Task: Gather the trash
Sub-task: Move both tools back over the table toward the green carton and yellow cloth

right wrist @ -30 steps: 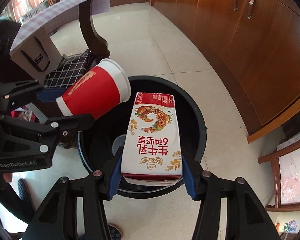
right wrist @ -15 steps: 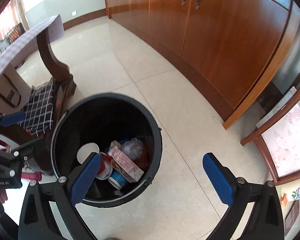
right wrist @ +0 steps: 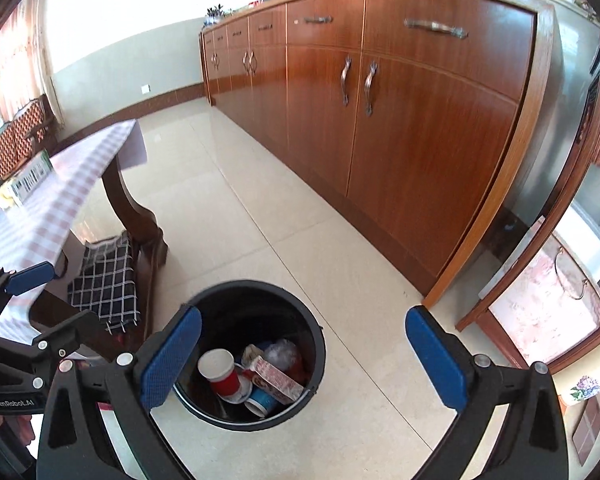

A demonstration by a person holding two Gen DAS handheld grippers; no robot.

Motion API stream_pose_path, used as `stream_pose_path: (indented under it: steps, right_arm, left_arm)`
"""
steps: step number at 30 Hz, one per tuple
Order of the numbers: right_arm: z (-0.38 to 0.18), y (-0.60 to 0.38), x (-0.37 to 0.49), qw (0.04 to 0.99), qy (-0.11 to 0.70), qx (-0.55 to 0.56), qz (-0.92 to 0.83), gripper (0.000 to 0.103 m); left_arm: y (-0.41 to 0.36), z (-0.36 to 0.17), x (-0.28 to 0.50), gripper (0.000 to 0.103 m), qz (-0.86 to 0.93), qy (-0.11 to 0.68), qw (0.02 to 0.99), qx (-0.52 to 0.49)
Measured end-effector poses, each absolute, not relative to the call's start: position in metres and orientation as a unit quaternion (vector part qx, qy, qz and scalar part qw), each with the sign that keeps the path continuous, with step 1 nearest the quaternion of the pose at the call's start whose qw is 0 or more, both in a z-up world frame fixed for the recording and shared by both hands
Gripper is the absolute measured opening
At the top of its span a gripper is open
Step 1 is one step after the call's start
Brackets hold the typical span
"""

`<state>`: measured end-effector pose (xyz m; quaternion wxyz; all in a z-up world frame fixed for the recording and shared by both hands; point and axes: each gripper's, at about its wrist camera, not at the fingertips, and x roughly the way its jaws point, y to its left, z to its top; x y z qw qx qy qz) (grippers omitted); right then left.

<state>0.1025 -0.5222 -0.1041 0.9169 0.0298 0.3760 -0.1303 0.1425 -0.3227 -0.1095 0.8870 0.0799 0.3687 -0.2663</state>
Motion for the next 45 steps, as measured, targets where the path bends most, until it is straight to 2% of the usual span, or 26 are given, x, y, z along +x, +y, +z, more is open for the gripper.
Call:
stream_pose_path:
  steps: [10, 20, 30, 36, 45]
  right_arm:
    - [-0.048, -0.442, 0.116, 0.941, 0.332, 0.024, -0.062, 0.103]
    - [-0.012, -0.300, 0.162, 0.965, 0.252, 0.007, 0.077, 0.103]
    - [-0.032, -0.176, 0.230, 0.946, 0.300, -0.011, 0.125, 0.103]
    - [-0.052, -0.119, 0.253, 0.941, 0.309, -0.051, 0.130, 0.103]
    - [-0.072, -0.062, 0.317, 0.926, 0.342, -0.053, 0.148, 0.103]
  left_arm:
    - [-0.240, -0.063, 0.135, 0.099, -0.198, 0.330, 0.922, 0.051]
    - [-0.097, -0.045, 0.148, 0.099, -0.067, 0.312, 0.948, 0.016]
    - [0.021, -0.056, 0.157, 0.099, 0.029, 0.318, 0.947, -0.017]
    - [0.060, -0.068, 0.168, 0.099, 0.051, 0.330, 0.942, -0.025]
    - [0.093, -0.082, 0.203, 0.098, 0.066, 0.346, 0.936, -0.023]
